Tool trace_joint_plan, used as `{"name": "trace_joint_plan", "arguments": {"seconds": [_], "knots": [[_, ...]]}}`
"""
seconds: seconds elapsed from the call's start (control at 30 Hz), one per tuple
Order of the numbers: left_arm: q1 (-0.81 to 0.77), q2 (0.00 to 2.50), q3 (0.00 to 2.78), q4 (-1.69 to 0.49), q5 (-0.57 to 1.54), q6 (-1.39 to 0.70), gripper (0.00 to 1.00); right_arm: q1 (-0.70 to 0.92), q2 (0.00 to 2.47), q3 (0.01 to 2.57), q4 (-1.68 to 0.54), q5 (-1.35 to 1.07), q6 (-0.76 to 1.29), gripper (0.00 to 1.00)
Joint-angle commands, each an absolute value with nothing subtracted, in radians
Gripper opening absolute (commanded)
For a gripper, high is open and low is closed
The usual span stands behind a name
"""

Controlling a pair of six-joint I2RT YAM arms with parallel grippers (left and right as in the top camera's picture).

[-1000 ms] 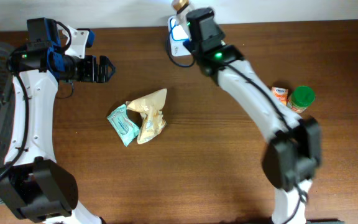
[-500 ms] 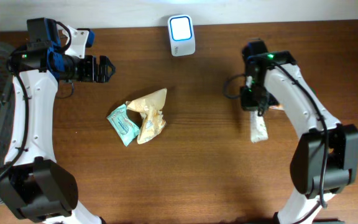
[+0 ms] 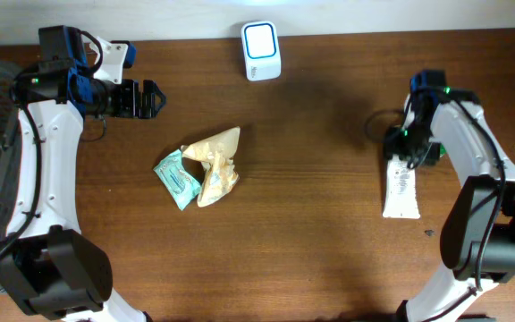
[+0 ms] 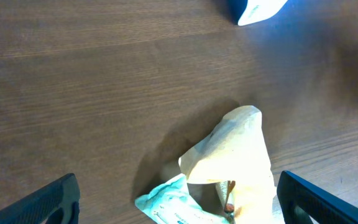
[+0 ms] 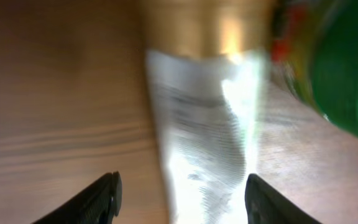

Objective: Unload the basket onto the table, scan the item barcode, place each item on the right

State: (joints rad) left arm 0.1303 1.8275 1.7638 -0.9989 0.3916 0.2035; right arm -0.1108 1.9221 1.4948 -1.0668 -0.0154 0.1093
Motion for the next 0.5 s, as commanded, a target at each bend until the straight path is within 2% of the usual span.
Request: {"name": "trace_joint_plan", "arguments": {"seconds": [0.0,0.13,0.27,0.37,0.47], "knots": [[0.127,1.837,1.768,-0.999,0.395,0.195,0.99,-0.037,1.91,1.678,-1.126,-0.2,0.112,0.6],[0.127,1.837,1.768,-1.0,0.395,0.195,0.99,0.123,1.917,1.714,-1.063,-0.43,0.113,0.6],[0.127,1.837,1.768,-1.0,0.395,0.195,0.99,0.295,1.992,1.69,-0.953,-0.456,0.213,0.65],[0.127,1.837,1.768,-1.0,0.395,0.195,0.99,0.406,2.093,1.689,-0.793,-0.618,0.265,0.67],[0.127,1.837,1.768,-1.0,0.395,0.195,0.99,0.468,2.131,1.689,-0.664,-0.583,0.273,0.69]]}}
